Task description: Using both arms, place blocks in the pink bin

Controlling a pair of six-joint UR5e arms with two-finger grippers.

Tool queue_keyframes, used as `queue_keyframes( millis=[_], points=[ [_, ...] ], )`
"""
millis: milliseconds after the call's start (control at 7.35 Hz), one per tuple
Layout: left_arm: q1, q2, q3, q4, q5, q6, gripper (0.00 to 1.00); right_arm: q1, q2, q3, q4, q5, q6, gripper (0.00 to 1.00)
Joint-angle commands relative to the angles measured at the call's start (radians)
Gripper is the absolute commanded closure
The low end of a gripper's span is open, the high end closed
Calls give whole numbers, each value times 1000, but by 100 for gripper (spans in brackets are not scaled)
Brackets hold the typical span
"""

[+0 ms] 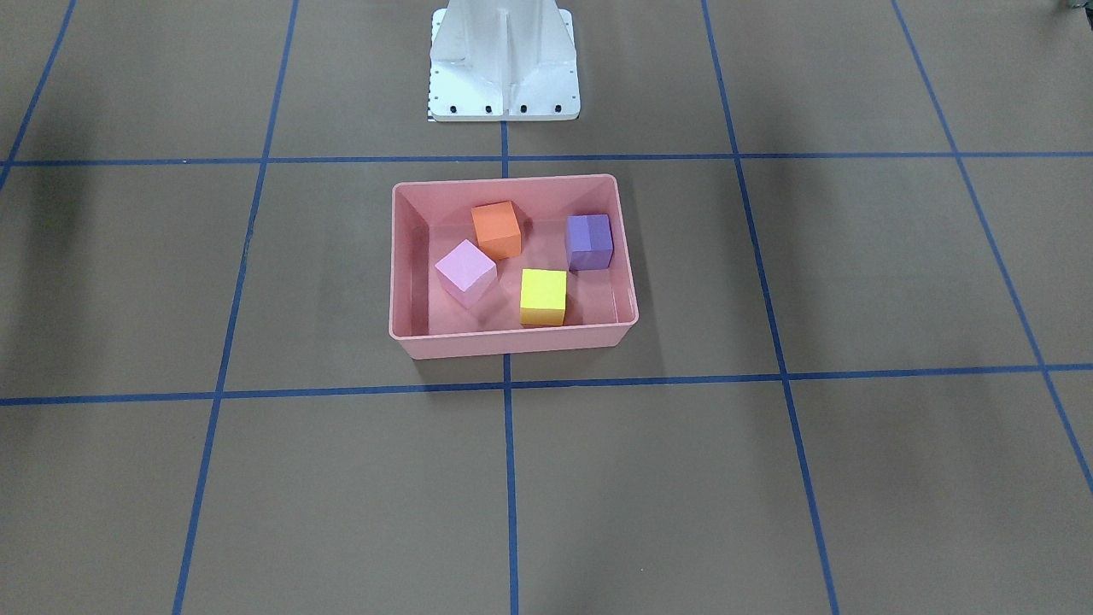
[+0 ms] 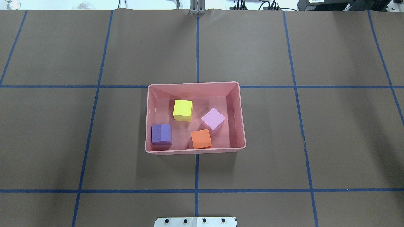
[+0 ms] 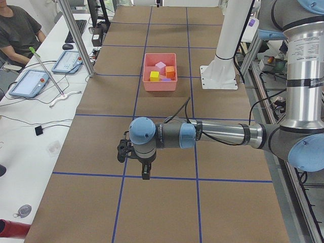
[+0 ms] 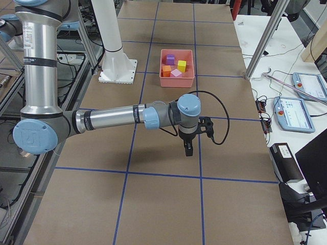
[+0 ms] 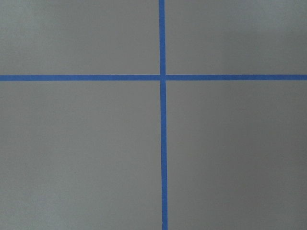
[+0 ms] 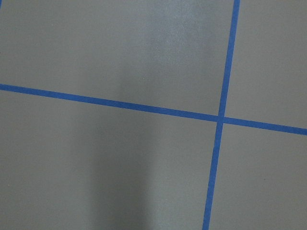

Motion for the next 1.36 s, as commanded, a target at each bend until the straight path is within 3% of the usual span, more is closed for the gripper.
queue_keyframes(
  millis=[0, 816, 1224],
  points=[
    [-1, 72, -42, -85, 4, -10, 1, 1, -23, 6, -5, 10, 4, 0],
    [1, 68, -25, -90, -43, -14, 1, 1, -36, 19, 2, 47, 6, 0],
    [1, 57, -22, -88, -37, -13, 1, 0, -13, -43, 43, 42, -2, 0]
  ],
)
